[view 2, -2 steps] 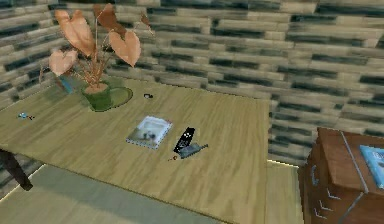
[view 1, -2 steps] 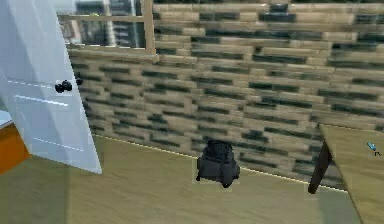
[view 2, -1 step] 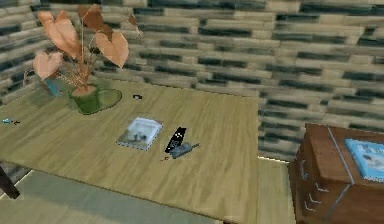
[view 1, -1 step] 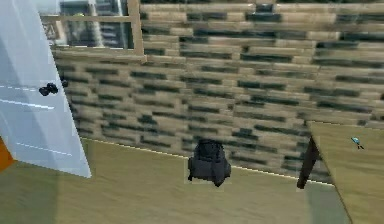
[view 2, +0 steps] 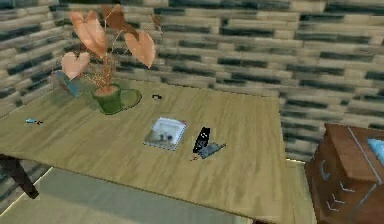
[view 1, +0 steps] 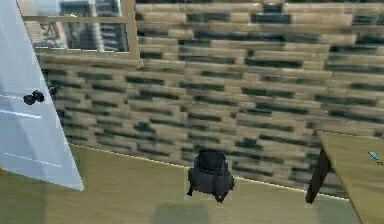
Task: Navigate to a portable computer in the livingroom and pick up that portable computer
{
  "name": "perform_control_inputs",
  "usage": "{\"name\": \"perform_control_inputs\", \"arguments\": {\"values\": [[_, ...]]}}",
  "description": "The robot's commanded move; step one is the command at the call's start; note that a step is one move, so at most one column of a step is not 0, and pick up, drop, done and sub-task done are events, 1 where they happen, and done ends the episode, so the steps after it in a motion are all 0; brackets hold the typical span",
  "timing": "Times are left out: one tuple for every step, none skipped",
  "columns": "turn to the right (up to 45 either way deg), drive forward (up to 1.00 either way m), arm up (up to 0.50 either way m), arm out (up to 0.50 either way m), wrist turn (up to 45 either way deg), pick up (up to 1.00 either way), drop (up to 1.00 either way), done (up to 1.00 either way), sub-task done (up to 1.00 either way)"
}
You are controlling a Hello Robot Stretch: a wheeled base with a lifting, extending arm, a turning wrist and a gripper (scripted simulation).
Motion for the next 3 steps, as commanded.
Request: {"name": "perform_control_inputs", "arguments": {"values": [[-45.0,0.00,0.00,0.00,0.0,0.00,0.00,0.00,0.00],[-12.0,0.00,0.00,0.00,0.0,0.00,0.00,0.00,0.00],[0.0,1.00,0.00,0.00,0.0,0.00,0.00,0.00,0.00]]}}
